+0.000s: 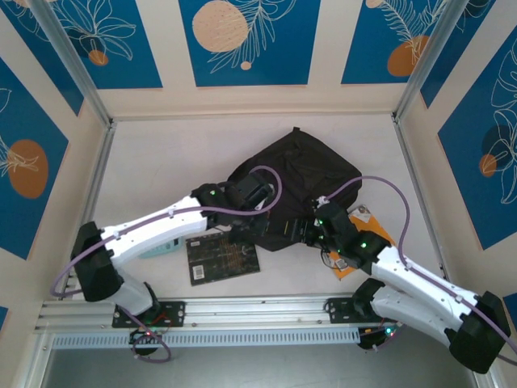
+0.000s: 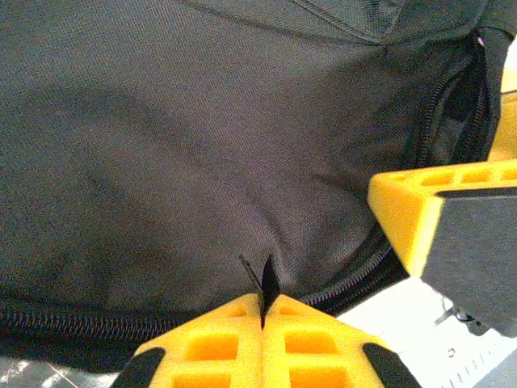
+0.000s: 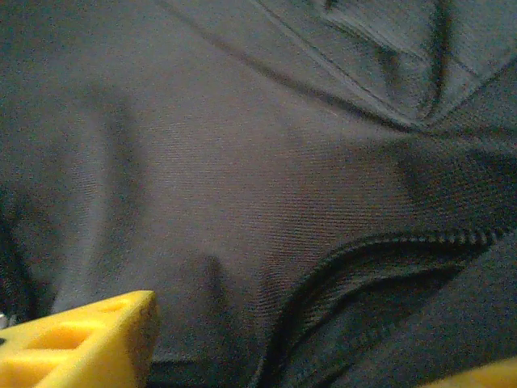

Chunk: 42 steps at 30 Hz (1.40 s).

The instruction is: Pack books, pencil case, and school supplies into a backpack

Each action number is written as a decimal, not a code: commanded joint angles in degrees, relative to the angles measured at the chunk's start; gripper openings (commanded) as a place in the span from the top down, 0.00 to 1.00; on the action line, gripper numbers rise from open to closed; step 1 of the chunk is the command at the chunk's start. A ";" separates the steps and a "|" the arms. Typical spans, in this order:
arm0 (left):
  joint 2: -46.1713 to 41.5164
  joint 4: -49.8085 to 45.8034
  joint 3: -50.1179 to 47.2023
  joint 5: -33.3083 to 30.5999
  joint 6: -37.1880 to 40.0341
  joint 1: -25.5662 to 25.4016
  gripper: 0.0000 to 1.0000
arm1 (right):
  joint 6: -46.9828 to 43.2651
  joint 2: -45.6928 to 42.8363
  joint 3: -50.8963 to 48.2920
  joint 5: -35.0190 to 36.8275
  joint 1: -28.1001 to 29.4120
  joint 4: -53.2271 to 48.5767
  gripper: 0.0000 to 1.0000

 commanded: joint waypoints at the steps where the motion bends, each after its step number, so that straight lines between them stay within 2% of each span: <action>1: -5.87 11.01 -4.81 -1.20 0.12 0.65 1.00 | -1.96 -3.18 0.14 -1.60 -0.77 0.30 0.25; 4: -8.48 16.79 -9.06 -0.81 -0.02 0.98 1.00 | 5.05 -3.11 0.84 -4.71 -3.14 -0.14 0.24; 8: -11.53 23.34 -13.86 -0.25 1.22 1.01 1.00 | 14.02 -0.83 3.04 -9.41 -5.56 -0.61 0.30; 12: -15.38 29.62 -19.58 -1.62 4.20 1.09 1.00 | 13.48 0.67 6.86 -11.48 -5.88 -2.02 0.34; 16: -17.69 34.57 -24.35 -2.51 6.65 1.08 1.00 | 10.54 3.26 10.32 -10.40 -6.01 -6.58 0.34; 19: -19.18 38.44 -27.27 -2.81 6.21 1.10 1.00 | 13.48 4.88 9.27 -12.13 -6.36 -5.87 0.35; 24: -19.15 35.14 -25.43 -4.31 5.26 1.09 1.00 | 23.04 8.23 8.30 -11.12 -6.39 -5.59 0.23; 26: -18.31 31.51 -23.44 -4.30 4.36 1.09 1.00 | 23.75 9.68 9.11 -9.10 -6.47 -6.40 0.23; 28: -17.67 27.91 -21.78 -4.38 3.30 1.09 1.00 | 23.85 11.47 10.20 -6.98 -6.40 -7.94 0.36; 33: -17.96 20.96 -19.99 -5.05 1.41 1.12 1.00 | 23.05 16.48 11.47 -4.50 -6.01 -10.56 0.80; 35: -18.63 18.99 -19.87 -5.52 1.13 1.09 1.00 | 22.21 16.99 10.73 -4.39 -5.79 -9.65 0.92; 37: -19.34 16.97 -19.76 -6.14 0.92 1.09 1.00 | 21.70 17.18 10.20 -3.32 -5.55 -10.12 1.00; 42: -21.70 13.60 -20.41 -10.13 1.76 1.13 1.00 | 19.80 16.44 9.65 -1.71 -5.59 -10.98 1.00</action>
